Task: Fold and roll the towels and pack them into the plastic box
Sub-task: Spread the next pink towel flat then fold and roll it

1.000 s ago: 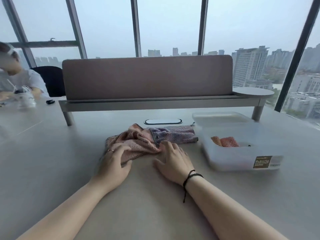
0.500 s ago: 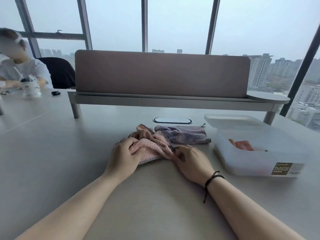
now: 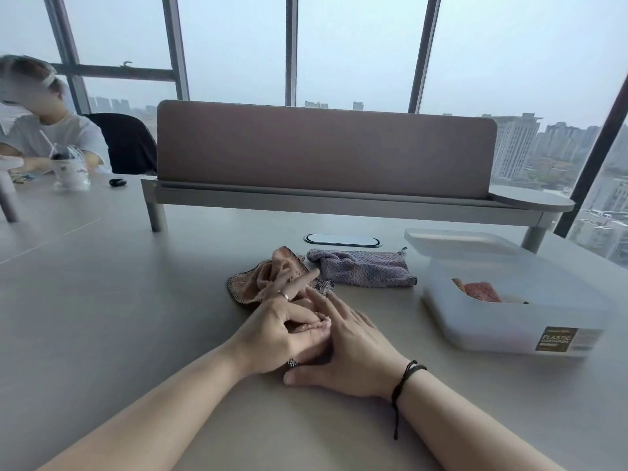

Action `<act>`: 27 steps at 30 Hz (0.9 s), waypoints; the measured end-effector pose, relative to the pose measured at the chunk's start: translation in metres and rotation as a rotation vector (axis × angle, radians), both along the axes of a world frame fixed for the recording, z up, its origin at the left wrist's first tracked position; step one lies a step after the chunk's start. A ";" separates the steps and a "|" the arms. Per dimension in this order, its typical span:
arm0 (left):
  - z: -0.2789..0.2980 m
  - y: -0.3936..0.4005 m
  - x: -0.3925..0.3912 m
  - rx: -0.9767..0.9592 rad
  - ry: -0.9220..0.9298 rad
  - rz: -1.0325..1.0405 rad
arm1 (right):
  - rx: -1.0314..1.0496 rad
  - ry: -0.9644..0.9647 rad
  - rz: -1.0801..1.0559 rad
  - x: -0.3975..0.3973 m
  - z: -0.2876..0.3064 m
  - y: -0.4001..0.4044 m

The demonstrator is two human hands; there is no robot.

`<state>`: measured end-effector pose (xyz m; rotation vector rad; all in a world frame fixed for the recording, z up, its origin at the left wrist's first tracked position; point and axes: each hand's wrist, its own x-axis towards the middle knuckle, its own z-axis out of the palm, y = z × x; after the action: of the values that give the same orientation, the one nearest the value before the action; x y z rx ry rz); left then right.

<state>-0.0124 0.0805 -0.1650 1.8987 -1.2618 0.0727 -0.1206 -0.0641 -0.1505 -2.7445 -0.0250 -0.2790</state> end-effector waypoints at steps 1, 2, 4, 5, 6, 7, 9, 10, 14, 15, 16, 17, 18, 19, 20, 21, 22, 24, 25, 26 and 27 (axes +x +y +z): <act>0.001 0.001 -0.001 0.005 0.030 0.010 | 0.010 -0.041 -0.008 0.001 -0.001 0.005; 0.003 0.003 0.000 0.020 0.065 0.014 | 0.056 -0.099 -0.029 0.002 0.000 0.007; 0.008 0.006 -0.001 0.052 0.127 -0.032 | 0.210 -0.206 -0.110 0.004 0.001 0.003; 0.010 0.007 -0.001 0.058 0.158 -0.068 | 0.294 -0.234 -0.161 0.004 0.003 0.000; 0.011 0.007 -0.002 0.062 0.190 -0.088 | 0.371 -0.254 -0.202 0.004 0.003 -0.005; 0.012 0.006 -0.002 0.070 0.205 -0.076 | 0.439 -0.271 -0.232 0.004 0.003 -0.009; 0.010 0.004 -0.002 0.105 0.117 0.016 | 0.531 -0.300 -0.274 0.003 0.005 -0.014; 0.007 0.003 -0.001 0.124 0.042 0.060 | 0.569 -0.314 -0.288 0.004 0.007 -0.015; -0.001 0.003 0.008 0.089 -0.011 0.139 | 0.688 -0.395 -0.293 0.007 0.007 -0.020; -0.002 0.004 0.010 0.075 -0.009 0.167 | 0.715 -0.421 -0.281 0.007 0.009 -0.021; -0.001 0.005 0.011 0.068 -0.009 0.200 | 0.763 -0.446 -0.265 0.006 0.011 -0.021; -0.001 0.006 0.012 0.065 -0.016 0.231 | 0.825 -0.465 -0.250 0.006 0.014 -0.021; 0.000 0.007 0.012 0.055 -0.032 0.253 | 0.874 -0.475 -0.248 0.005 0.017 -0.021; 0.001 0.008 0.012 0.036 -0.052 0.267 | 0.909 -0.482 -0.252 0.004 0.019 -0.020; 0.001 0.008 0.012 0.011 -0.065 0.275 | 0.947 -0.473 -0.255 0.004 0.020 -0.018; 0.002 0.008 0.010 -0.015 -0.072 0.280 | 1.005 -0.444 -0.249 0.004 0.018 -0.018; 0.003 0.008 0.009 -0.032 -0.071 0.292 | 1.083 -0.393 -0.227 0.004 0.017 -0.016; 0.004 0.007 0.006 -0.045 -0.076 0.318 | 1.258 -0.254 -0.126 0.002 0.016 -0.013; 0.005 0.007 0.005 -0.048 -0.082 0.328 | 1.318 -0.189 -0.071 0.001 0.016 -0.011; 0.005 0.007 0.004 -0.054 -0.088 0.336 | 1.350 -0.140 -0.013 -0.001 0.018 -0.010; 0.006 0.008 0.003 -0.056 -0.094 0.344 | 1.360 -0.111 0.035 -0.002 0.019 -0.009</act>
<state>-0.0091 0.0881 -0.1590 2.0644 -0.9703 0.3769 -0.1224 -0.0734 -0.1317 -1.3770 0.0650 -0.2817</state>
